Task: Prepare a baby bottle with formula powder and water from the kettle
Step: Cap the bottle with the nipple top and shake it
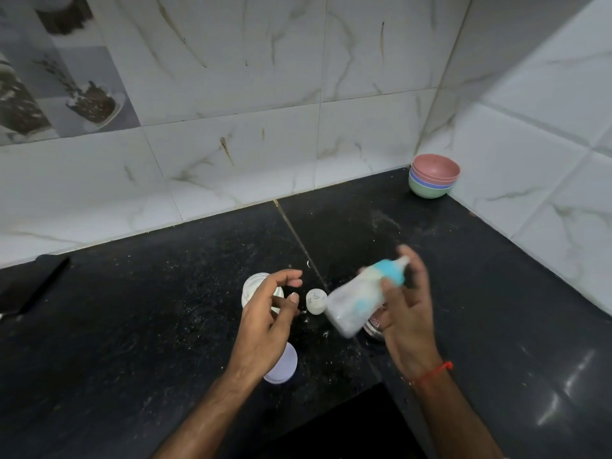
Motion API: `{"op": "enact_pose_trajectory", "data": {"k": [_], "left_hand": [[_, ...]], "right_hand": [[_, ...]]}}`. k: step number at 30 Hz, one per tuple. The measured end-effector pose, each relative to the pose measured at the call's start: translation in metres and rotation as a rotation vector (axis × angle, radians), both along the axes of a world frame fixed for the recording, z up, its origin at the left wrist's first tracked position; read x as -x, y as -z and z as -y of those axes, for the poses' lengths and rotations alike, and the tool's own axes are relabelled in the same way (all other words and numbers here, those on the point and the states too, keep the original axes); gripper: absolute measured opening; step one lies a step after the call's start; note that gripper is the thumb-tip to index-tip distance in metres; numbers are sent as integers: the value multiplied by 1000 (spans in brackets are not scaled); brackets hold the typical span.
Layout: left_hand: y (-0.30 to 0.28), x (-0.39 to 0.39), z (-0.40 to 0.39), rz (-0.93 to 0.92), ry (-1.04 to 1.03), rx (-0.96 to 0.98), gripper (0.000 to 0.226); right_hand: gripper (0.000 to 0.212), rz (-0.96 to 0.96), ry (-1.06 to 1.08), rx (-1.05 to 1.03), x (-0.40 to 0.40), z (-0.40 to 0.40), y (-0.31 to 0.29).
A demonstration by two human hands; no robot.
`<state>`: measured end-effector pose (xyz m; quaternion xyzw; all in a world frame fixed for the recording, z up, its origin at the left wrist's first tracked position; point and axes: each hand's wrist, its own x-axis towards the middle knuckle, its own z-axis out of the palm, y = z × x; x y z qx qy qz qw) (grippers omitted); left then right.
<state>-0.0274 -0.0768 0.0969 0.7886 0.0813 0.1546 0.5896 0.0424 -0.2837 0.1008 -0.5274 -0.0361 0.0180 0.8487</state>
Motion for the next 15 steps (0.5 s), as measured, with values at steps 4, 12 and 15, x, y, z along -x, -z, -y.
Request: {"op": "enact_pose_trajectory", "data": {"k": [4, 12, 15], "left_hand": [[-2, -1, -1, 3, -5, -7, 33], [-1, -1, 0, 2, -2, -12, 34], [-2, -1, 1, 8, -7, -4, 33]], "right_hand": [[77, 43, 12, -42, 4, -3, -2], [90, -5, -97, 11, 16, -7, 5], [61, -113, 222, -328, 2, -3, 0]]}}
